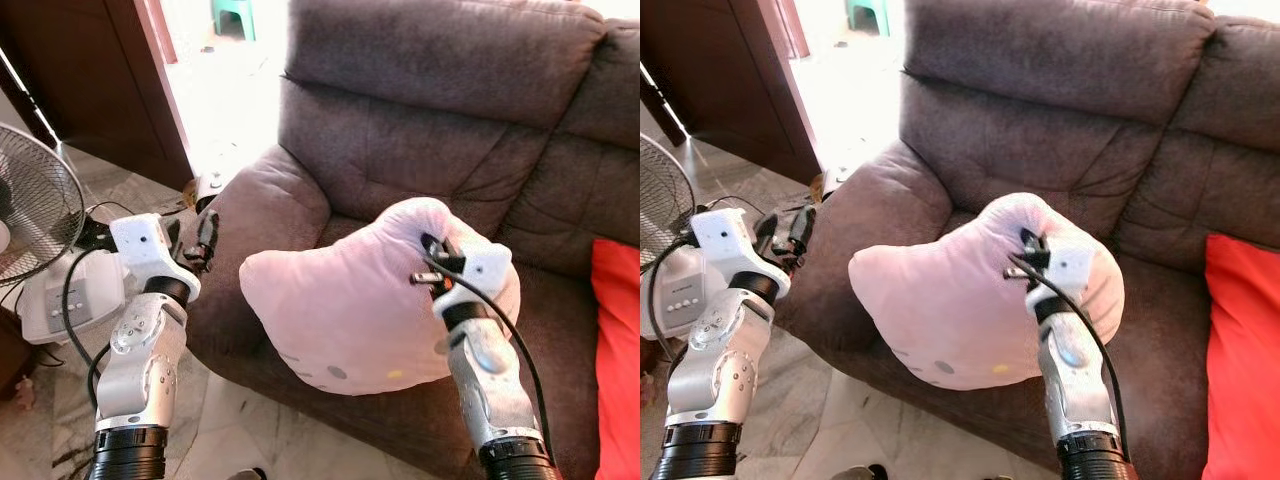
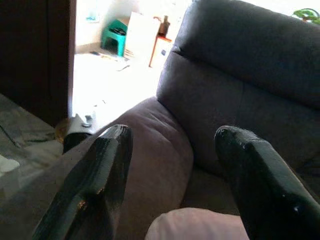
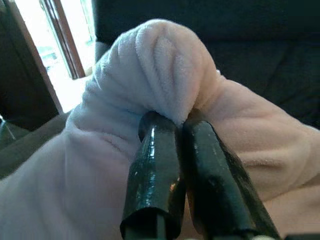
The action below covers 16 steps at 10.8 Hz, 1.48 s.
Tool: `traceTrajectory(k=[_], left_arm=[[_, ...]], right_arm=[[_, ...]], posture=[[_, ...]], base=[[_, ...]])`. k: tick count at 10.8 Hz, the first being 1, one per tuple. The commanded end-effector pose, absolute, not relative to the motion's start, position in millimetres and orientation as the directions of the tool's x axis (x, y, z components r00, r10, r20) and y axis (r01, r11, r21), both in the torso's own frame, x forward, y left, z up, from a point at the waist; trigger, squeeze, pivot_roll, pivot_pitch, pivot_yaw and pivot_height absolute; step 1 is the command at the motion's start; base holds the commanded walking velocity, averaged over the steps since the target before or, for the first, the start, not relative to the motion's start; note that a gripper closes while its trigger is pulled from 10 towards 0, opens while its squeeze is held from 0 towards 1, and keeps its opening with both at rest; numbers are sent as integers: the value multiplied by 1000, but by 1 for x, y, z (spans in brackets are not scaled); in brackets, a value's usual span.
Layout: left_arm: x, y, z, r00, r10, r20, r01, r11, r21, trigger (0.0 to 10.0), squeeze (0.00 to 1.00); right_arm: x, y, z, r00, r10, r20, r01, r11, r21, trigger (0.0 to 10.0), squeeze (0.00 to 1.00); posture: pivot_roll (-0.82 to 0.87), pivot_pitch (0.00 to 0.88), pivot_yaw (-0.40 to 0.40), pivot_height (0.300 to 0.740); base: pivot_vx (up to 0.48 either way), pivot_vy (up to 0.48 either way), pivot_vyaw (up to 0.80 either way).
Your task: Move the pillow to the sofa from floor
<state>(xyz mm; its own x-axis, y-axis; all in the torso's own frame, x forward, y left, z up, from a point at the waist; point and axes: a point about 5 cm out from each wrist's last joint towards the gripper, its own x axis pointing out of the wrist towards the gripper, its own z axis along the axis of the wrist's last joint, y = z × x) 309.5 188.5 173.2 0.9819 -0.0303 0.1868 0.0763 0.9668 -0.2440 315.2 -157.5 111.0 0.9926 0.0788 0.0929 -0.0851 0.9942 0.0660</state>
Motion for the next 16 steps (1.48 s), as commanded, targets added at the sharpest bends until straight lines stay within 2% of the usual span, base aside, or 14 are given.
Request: traceTrajectory(k=[1, 3, 4, 5, 6, 7, 10, 12, 13, 16], left_arm=[[309, 190, 170, 985, -38, 169, 83, 960, -267, 10000, 0], [311, 197, 149, 995, -49, 89, 85, 887, -453, 10000, 0], [313, 201, 141, 997, -63, 50, 79, 880, -469, 10000, 0], [315, 206, 134, 996, -90, 19, 87, 847, -524, 10000, 651], [317, 209, 130, 996, -84, -4, 68, 837, -543, 10000, 1000], [322, 213, 125, 997, -78, -7, 51, 715, -697, 10000, 1000], [331, 213, 113, 995, -89, -45, 24, 647, -762, 10000, 1000], [339, 212, 96, 989, -76, -130, -57, 612, -789, 10000, 1000], [344, 204, 92, 982, -118, -149, -47, 607, -793, 10000, 0], [354, 196, 87, 971, -162, -178, -55, 570, -820, 10000, 0]], right_arm=[[306, -153, 81, 993, 109, -35, -107, 992, 72, 10000, 0], [302, -152, 72, 992, 116, -48, -113, 991, 70, 10000, 0], [302, -152, 71, 992, 116, -41, -113, 991, 70, 10000, 0], [303, -151, 72, 993, 117, -33, -114, 991, 69, 10000, 0], [304, -151, 72, 993, 116, -29, -114, 991, 70, 10000, 0], [306, -151, 75, 993, 120, -17, -118, 991, 69, 10000, 0], [307, -152, 80, 993, 120, 5, -120, 991, 66, 10000, 0], [307, -153, 81, 992, 122, 11, -122, 991, 62, 10000, 0], [307, -155, 80, 993, 118, 7, -118, 991, 58, 10000, 0], [301, -158, 82, 994, 105, 16, -106, 993, 56, 10000, 0]], posture=[[178, 167, 2, 740], [174, 162, 8, 740], [174, 159, 9, 740], [174, 157, 9, 740], [175, 158, 9, 740], [173, 161, 8, 740], [166, 174, 4, 740], [164, 186, -1, 740], [163, 194, 0, 740], [134, 223, 7, 740]], base=[[0, 0, 0], [0, 0, 0], [0, 0, 0], [0, 0, 0], [0, 0, 0], [0, 0, 0], [0, 0, 0], [0, 0, 0], [0, 0, 0], [0, 0, 0]])
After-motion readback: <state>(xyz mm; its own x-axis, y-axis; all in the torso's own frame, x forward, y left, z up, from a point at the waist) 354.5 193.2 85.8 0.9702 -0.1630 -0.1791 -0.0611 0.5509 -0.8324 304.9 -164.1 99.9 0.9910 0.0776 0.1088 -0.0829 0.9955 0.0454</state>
